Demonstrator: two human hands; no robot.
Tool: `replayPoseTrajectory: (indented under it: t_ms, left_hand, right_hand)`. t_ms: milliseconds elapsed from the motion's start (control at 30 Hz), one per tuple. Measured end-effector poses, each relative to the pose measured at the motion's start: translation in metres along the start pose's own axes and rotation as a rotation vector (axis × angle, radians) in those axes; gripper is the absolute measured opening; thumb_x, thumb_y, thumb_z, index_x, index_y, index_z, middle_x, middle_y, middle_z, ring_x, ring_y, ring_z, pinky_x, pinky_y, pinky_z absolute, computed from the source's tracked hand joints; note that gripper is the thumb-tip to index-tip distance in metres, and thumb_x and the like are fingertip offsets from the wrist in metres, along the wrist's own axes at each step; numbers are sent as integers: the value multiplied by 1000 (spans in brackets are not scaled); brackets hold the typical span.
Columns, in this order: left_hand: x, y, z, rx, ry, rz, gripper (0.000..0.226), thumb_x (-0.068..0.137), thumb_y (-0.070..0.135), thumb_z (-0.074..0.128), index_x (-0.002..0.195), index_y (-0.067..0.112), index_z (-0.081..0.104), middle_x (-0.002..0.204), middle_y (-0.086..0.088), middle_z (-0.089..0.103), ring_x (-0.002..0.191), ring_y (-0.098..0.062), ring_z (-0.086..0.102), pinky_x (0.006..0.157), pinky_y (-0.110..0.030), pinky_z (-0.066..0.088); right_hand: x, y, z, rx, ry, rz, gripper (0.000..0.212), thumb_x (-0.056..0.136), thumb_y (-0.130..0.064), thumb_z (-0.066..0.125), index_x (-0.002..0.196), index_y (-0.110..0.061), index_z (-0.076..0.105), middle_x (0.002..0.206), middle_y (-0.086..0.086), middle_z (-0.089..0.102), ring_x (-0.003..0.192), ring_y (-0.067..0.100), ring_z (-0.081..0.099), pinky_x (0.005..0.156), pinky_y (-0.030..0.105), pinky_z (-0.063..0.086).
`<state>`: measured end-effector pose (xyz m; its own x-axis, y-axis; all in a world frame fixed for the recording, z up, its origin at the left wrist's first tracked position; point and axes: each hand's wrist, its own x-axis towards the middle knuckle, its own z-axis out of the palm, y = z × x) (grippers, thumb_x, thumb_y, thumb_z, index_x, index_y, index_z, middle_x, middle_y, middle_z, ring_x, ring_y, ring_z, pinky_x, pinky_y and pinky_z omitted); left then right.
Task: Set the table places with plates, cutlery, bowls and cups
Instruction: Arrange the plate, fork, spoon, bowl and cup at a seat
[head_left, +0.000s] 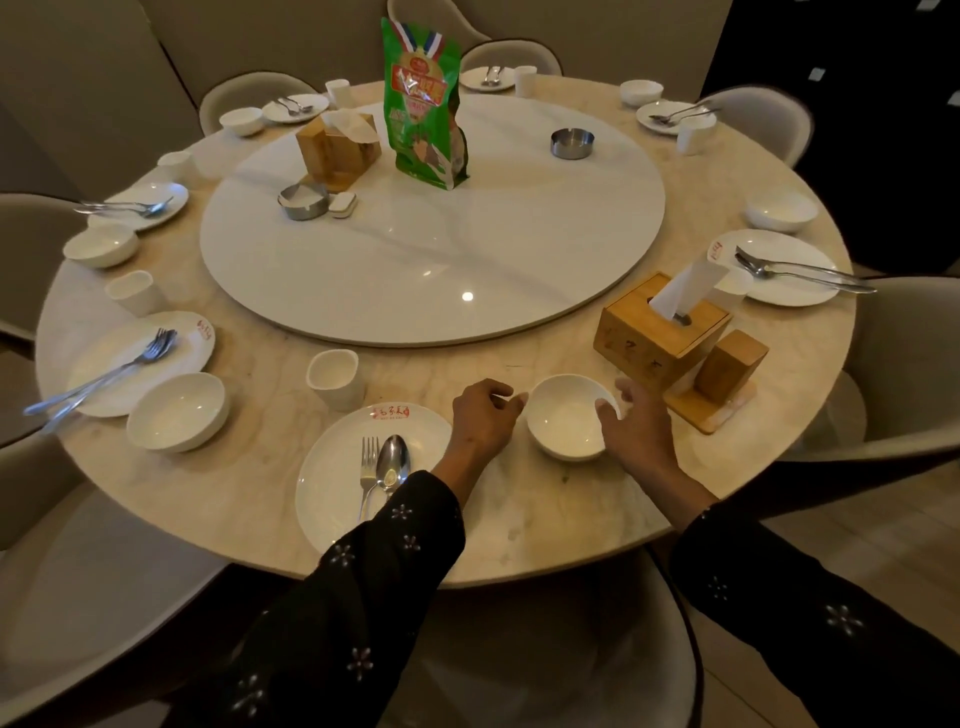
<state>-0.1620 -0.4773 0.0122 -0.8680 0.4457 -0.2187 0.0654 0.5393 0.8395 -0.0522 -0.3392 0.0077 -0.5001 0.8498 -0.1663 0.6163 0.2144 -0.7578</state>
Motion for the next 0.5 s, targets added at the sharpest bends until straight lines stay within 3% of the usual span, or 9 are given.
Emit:
replayPoseTrajectory:
  t_ms: [133, 267, 400, 500]
  left_hand:
    - [-15, -10, -49, -68, 68, 78, 23, 89, 27, 66, 101, 8, 70, 91, -5, 71, 77, -21, 70, 81, -40, 58]
    - [-30, -38, -107, -105, 160, 71, 10, 89, 19, 66, 92, 10, 71, 87, -5, 72, 76, -21, 71, 79, -39, 59]
    - [-43, -80, -151, -14, 258, -2, 10, 89, 21, 65, 95, 15, 69, 93, -1, 70, 87, -16, 67, 81, -31, 54]
    - [-51, -112, -168, 73, 315, -88, 25, 88, 22, 66, 111, 13, 63, 110, -6, 62, 96, -17, 58, 78, -23, 40]
  right_hand:
    - [-31, -31, 18, 5, 33, -278, 39, 92, -25, 59, 130, -22, 51, 137, 2, 47, 126, 22, 42, 91, 26, 35]
    - [-69, -60, 49, 64, -24, -468, 33, 92, -21, 59, 124, -21, 53, 127, 3, 51, 115, 19, 48, 89, 24, 36]
    - [-94, -70, 83, 45, -243, -307, 38, 92, -22, 61, 127, -19, 49, 123, 3, 54, 109, 21, 57, 82, 26, 44]
    - [-102, -65, 100, 28, -343, -95, 56, 90, -26, 62, 138, -14, 37, 134, 12, 51, 119, 27, 53, 95, 35, 46]
